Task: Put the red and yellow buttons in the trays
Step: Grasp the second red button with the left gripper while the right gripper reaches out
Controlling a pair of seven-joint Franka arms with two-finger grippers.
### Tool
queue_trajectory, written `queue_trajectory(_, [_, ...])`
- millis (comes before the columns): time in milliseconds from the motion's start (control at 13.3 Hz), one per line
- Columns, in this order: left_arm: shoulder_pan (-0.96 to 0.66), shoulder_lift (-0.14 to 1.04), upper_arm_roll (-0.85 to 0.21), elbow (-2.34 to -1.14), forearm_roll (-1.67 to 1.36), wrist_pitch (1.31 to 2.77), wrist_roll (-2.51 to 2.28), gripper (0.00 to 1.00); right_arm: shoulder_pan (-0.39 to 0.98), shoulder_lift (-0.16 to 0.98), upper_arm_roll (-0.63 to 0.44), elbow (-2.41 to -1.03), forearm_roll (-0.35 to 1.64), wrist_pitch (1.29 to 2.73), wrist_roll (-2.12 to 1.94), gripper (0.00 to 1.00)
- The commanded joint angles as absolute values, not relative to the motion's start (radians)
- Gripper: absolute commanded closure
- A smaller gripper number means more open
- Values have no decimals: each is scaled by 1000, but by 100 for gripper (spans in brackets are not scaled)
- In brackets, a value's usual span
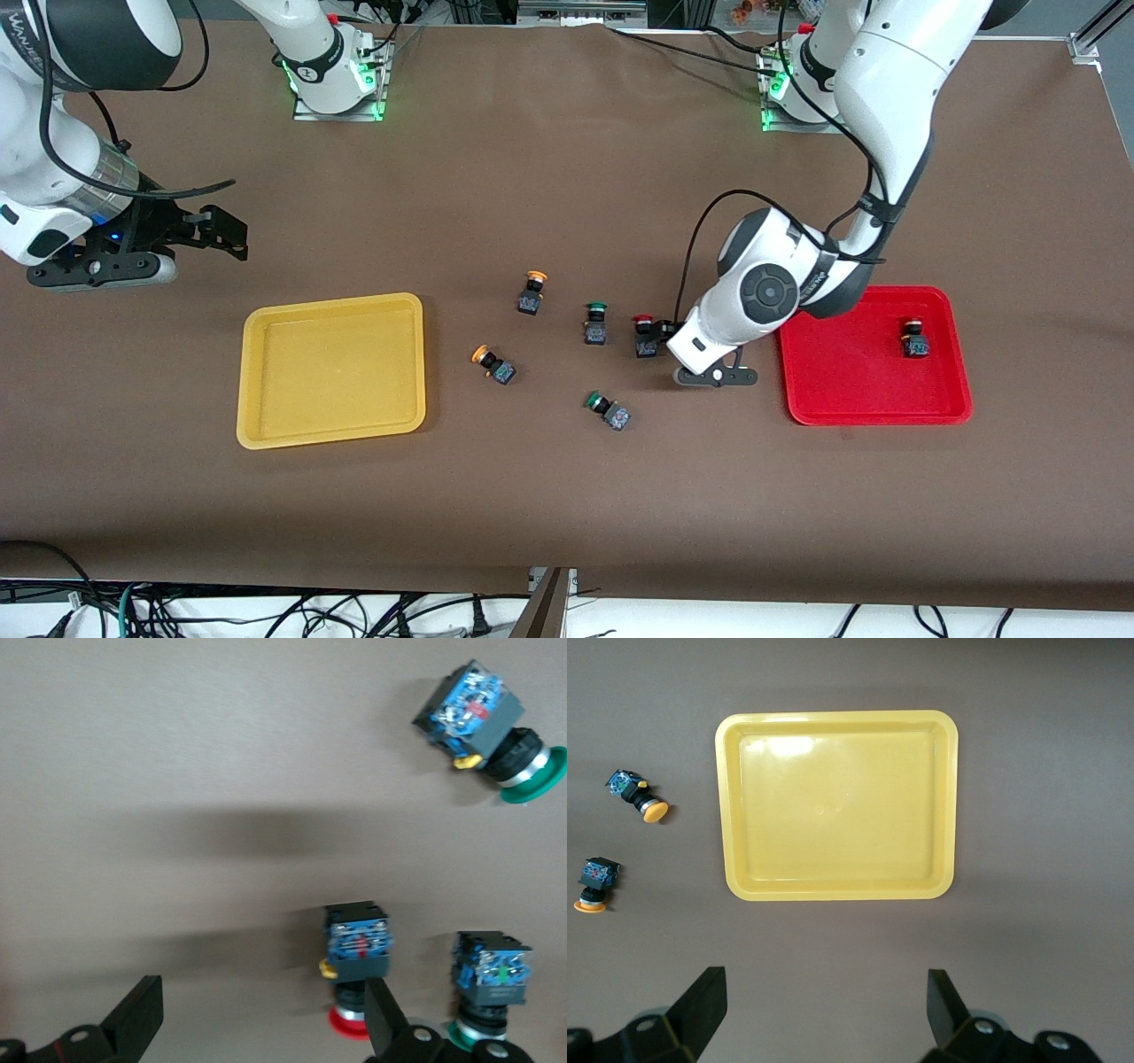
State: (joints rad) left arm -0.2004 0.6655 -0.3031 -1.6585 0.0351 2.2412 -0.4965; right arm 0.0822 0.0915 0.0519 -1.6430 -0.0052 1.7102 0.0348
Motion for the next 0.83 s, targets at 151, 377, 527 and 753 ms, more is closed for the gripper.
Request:
queue_trajectory(151, [-262, 701, -282, -1629, 61, 2270, -589, 0, 80, 101, 57, -1620, -2, 1690, 45, 0])
queue_trajectory(377, [-307, 718, -275, -1628, 118, 2298, -668, 0, 80, 101, 57, -1618, -2, 1690, 45, 0])
queue_trajectory(527, [-339, 733, -259, -1628, 223, 2310, -757, 0, 80, 100, 57, -1618, -3, 1689, 46, 0])
queue_trajectory(753, [-337, 746, -259, -1629, 267, 2329, -796, 0, 86, 98, 66, -1618, -2, 1686, 41, 0])
